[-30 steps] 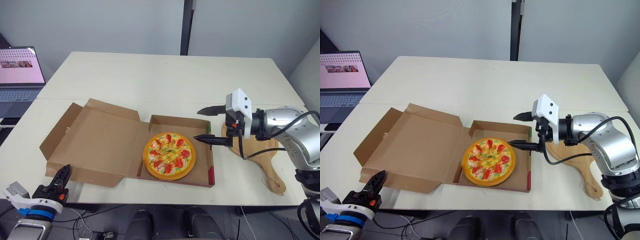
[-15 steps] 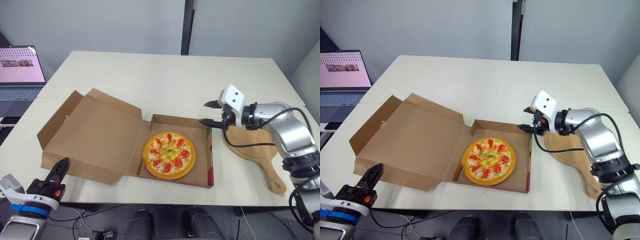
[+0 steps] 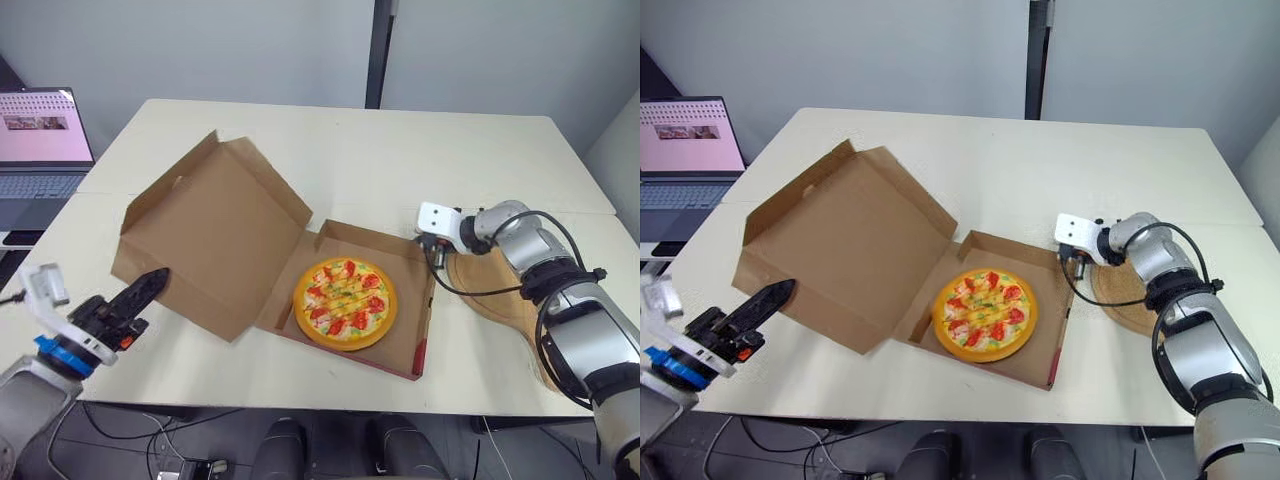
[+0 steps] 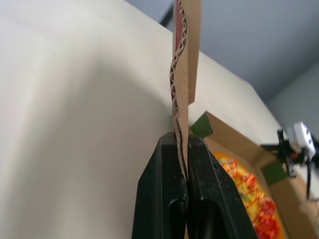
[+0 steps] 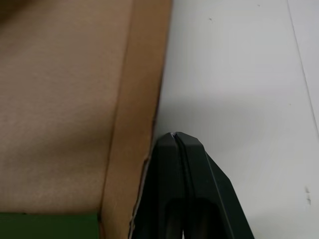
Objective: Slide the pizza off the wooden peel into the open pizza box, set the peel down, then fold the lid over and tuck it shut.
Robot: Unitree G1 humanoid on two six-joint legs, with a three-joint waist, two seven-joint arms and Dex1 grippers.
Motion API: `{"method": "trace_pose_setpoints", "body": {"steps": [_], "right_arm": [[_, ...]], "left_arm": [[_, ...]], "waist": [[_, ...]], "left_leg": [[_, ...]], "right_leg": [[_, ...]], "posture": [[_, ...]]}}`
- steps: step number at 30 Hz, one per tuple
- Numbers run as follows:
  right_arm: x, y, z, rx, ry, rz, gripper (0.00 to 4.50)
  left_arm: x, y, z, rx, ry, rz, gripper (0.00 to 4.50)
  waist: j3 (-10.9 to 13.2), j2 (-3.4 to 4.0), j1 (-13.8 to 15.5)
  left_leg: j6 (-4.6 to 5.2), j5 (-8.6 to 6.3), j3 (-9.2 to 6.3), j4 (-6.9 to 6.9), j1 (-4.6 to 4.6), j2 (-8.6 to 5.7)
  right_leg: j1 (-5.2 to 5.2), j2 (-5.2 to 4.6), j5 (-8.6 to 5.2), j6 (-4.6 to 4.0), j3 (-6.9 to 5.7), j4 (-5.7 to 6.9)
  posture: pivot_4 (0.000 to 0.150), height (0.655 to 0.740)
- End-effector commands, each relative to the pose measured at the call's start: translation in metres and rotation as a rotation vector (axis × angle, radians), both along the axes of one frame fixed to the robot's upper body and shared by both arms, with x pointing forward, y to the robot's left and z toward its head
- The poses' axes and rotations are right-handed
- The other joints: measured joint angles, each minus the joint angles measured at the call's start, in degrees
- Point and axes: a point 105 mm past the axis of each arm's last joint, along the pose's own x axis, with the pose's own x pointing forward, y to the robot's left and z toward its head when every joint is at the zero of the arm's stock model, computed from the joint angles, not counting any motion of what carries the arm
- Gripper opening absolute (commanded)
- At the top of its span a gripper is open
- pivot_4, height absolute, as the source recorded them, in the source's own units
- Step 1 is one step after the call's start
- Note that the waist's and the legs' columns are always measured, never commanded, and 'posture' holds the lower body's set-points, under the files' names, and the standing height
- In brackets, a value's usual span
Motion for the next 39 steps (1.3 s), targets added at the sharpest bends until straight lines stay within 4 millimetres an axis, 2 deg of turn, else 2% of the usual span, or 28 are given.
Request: {"method": "trace_pose_setpoints", "body": {"steps": [1,6,16,22,25,28,29,31,33,39], "right_arm": [[-0.013,0.002,0.01,0.032,0.056,0.097,0.05],[-0.035,0.004,0.011,0.067,0.101,0.173,0.05],[-0.098,0.013,0.015,0.125,0.175,0.222,0.05],[-0.129,0.037,0.01,0.211,0.21,0.211,0.05],[-0.13,0.041,0.014,0.237,0.166,0.184,0.05],[-0.102,0.03,0.037,0.314,0.035,0.038,0.05],[-0.087,0.026,0.052,0.392,-0.033,-0.038,0.21],[-0.072,0.022,0.071,0.509,-0.104,-0.123,0.66],[-0.062,0.027,0.093,0.652,-0.159,-0.184,1.36],[-0.041,0.031,0.129,0.84,-0.269,-0.328,3.54]], "left_arm": [[0.01,-0.006,0.021,0.094,-0.087,-0.079,0.0],[0.028,-0.014,0.045,0.172,-0.173,-0.168,0.0],[0.072,-0.032,0.055,0.398,-0.299,-0.275,0.0],[0.088,-0.039,0.067,0.443,-0.384,-0.294,0.0],[0.09,-0.044,0.071,0.454,-0.412,-0.323,0.0],[0.091,-0.042,0.08,0.453,-0.44,-0.319,0.0],[0.091,-0.041,0.084,0.449,-0.449,-0.312,0.0],[0.09,-0.039,0.089,0.442,-0.464,-0.298,0.0],[0.09,-0.037,0.095,0.428,-0.482,-0.279,0.0],[0.09,-0.036,0.098,0.429,-0.492,-0.271,0.0]], "waist": [[0.02,0.03,-0.07],[0.07,0.1,-0.1],[0.19,0.26,0.07],[0.19,0.25,0.01],[0.2,0.24,-0.12],[0.21,0.22,-0.14],[0.22,0.2,-0.19],[0.23,0.19,-0.19],[0.23,0.18,-0.15],[0.24,0.18,-0.16]], "left_leg": [[0.0,0.0,-0.01,0.0,0.01,0.01],[0.0,0.0,-0.06,-0.04,0.03,0.06],[0.0,0.0,-0.09,-0.03,-0.01,0.02],[-0.01,0.0,-0.1,0.0,-0.01,0.05],[-0.01,0.0,-0.1,0.04,-0.02,0.04],[-0.01,0.0,-0.06,0.06,-0.02,0.04],[-0.01,0.0,-0.06,0.09,-0.03,0.04],[-0.01,0.0,-0.03,0.13,-0.04,0.03],[-0.01,0.01,-0.05,0.13,-0.03,0.05],[-0.01,0.0,-0.07,0.07,-0.13,0.07]], "right_leg": [[0.0,0.02,0.01,0.02,-0.02,0.02],[-0.03,0.04,0.18,0.32,-0.08,0.11],[-0.04,0.05,0.16,0.4,-0.12,0.14],[-0.04,0.05,0.03,0.64,-0.12,0.17],[-0.05,0.07,0.03,0.67,-0.12,0.18],[-0.05,0.06,0.07,0.74,-0.07,0.17],[-0.05,0.05,0.08,0.76,-0.05,0.17],[-0.06,0.06,0.13,0.82,-0.02,0.18],[-0.06,0.05,0.14,0.83,-0.02,0.19],[-0.17,0.04,0.3,0.55,-0.02,0.22]], "posture": [[0.15,0.7306],[0.15,0.7306],[0.15,0.7306],[0.15,0.7306],[0.15,0.7306],[0.15,0.7306],[0.15,0.7306],[0.15,0.7306],[0.15,0.7306],[0.15,0.7306]]}}
